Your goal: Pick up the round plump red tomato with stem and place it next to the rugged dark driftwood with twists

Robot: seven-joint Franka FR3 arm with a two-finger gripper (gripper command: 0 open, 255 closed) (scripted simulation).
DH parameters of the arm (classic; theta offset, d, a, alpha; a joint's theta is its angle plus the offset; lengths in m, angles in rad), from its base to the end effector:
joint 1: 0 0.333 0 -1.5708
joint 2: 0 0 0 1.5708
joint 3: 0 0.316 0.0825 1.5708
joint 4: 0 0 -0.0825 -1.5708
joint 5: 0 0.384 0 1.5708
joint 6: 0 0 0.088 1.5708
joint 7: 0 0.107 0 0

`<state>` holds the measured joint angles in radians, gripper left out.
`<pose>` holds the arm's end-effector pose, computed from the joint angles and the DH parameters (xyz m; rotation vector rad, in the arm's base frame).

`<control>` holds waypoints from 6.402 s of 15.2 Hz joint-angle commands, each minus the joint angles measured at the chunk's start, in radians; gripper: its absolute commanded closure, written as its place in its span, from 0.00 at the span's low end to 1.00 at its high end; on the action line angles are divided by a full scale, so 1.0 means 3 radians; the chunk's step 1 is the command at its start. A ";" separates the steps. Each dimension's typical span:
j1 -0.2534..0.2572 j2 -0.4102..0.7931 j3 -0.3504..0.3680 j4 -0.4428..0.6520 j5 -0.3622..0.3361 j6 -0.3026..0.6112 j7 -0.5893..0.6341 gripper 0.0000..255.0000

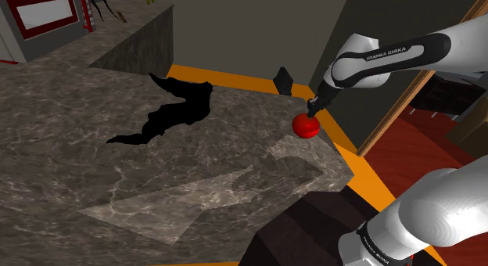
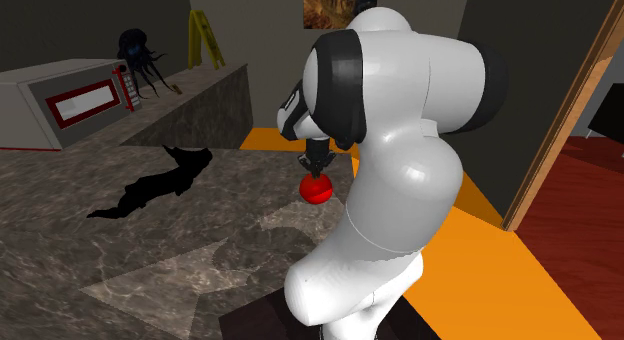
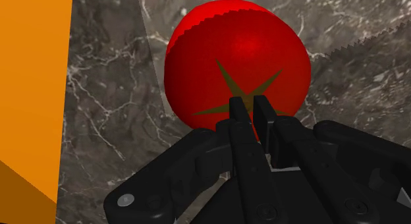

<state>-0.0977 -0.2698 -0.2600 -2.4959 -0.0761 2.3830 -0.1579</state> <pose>0.4252 -0.1599 0.3949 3.0991 -0.2244 0.2305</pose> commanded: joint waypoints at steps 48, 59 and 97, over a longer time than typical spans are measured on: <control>0.0096 -0.0422 0.0322 0.1541 0.0029 -0.1972 0.0292 1.00; 0.0387 -0.0317 0.0973 0.1621 0.0145 -0.1984 0.1188 1.00; 0.1094 0.1244 0.2136 0.2678 -0.0275 -0.1663 0.3173 1.00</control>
<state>0.2307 0.1025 0.3810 -1.6799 -0.1574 1.8700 0.7918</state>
